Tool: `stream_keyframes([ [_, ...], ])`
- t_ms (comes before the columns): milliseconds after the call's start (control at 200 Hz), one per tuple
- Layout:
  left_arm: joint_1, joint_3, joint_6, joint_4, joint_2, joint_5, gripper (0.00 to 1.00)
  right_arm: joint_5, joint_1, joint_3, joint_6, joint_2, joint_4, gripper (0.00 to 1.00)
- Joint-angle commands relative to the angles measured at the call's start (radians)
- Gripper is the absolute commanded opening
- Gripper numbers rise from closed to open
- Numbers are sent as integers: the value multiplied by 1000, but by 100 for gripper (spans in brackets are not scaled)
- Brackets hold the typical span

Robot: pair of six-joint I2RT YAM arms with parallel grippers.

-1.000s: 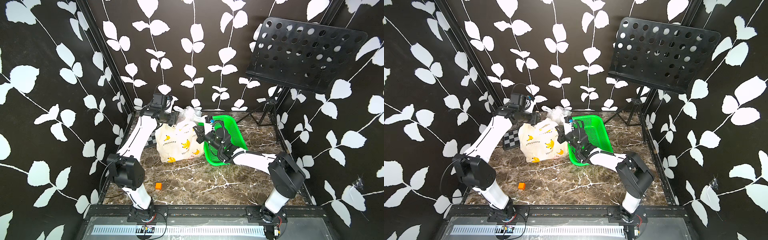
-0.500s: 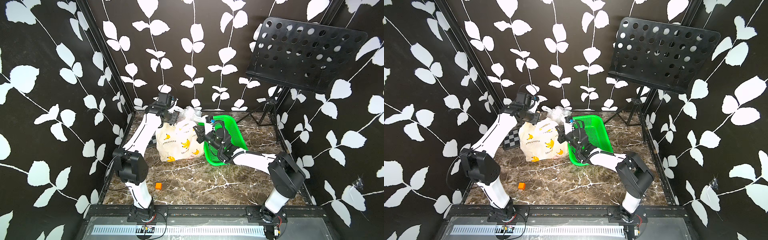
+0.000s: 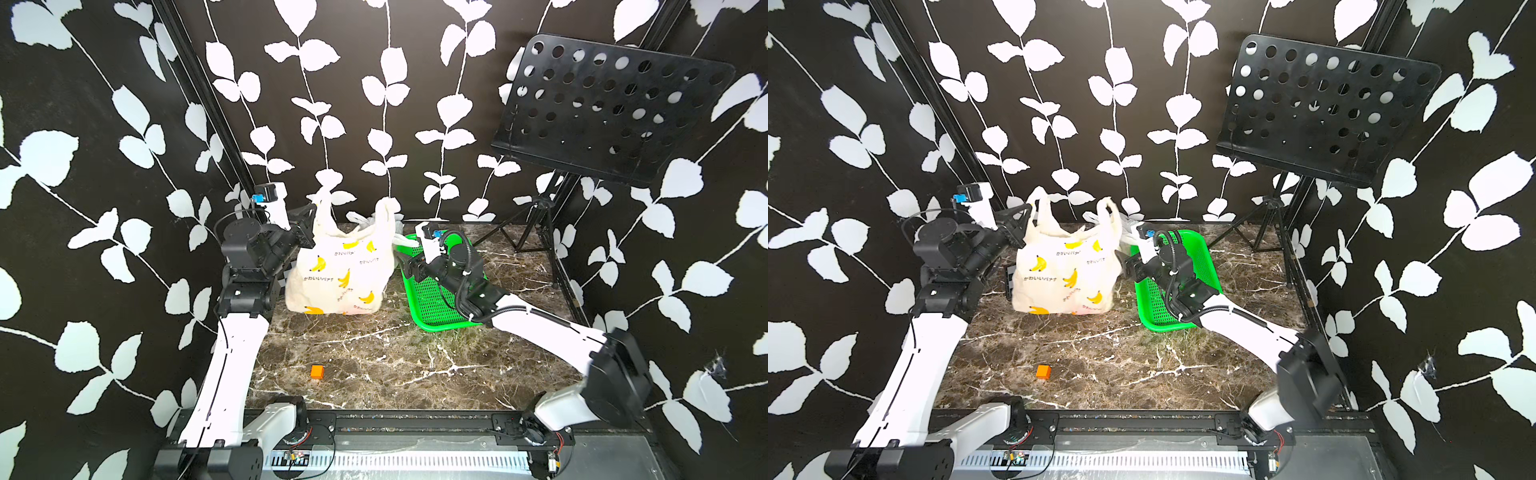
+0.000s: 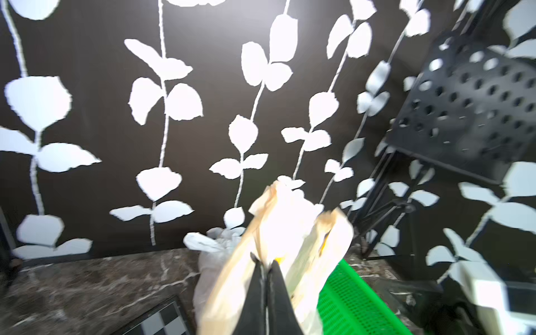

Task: Untie the knot of a plastic bag & take out the apple
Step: Untie the plastic bag at the center of the board.

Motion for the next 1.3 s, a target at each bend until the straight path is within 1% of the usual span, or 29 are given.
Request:
stream_keyframes([
  [0, -1, -55, -35, 53, -15, 46, 0, 64, 53, 52, -112, -31, -109, 87],
  [110, -1, -78, -9, 38, -21, 81, 0, 155, 52, 138, -22, 18, -144, 90],
  [170, -1, -95, -9, 53, -21, 97, 0, 151, 55, 197, 37, 63, -173, 90],
  [230, -1, -108, -15, 70, -21, 110, 0, 146, 65, 288, 103, 113, -214, 90],
  [275, -1, -111, -16, 69, -23, 121, 0, 157, 79, 335, 121, 146, -244, 90],
  [325, -3, -114, -15, 69, -27, 129, 0, 197, 101, 373, 110, 164, -257, 90],
  [345, -2, -115, -15, 70, -29, 132, 0, 212, 110, 385, 103, 198, -257, 89],
  [405, -3, -118, -18, 74, -35, 139, 0, 227, 123, 429, 94, 237, -270, 87],
  [470, -3, -123, -29, 84, -38, 157, 0, 214, 127, 459, 93, 278, -259, 83],
  [595, -2, -136, -70, 138, -55, 176, 0, 152, 132, 506, 75, 341, -237, 76],
  [630, -3, -135, -75, 144, -61, 209, 0, 151, 134, 518, 65, 355, -234, 74],
  [710, -3, -127, -74, 144, -69, 231, 0, 128, 137, 538, 44, 384, -221, 70],
  [755, -2, -127, -72, 143, -71, 236, 0, 145, 140, 565, 23, 406, -237, 68],
  [850, -3, -135, -71, 148, -68, 244, 0, 213, 140, 622, -33, 454, -270, 68],
  [945, -2, -141, -81, 157, -62, 256, 0, 296, 140, 657, -97, 484, -281, 71],
  [1060, -2, -139, -81, 157, -55, 266, 0, 354, 139, 687, -158, 512, -276, 74],
  [1210, -1, -137, -76, 151, -53, 277, 0, 356, 132, 730, -193, 551, -270, 75],
  [1290, -3, -137, -72, 146, -53, 277, 0, 332, 130, 767, -206, 581, -270, 77],
])
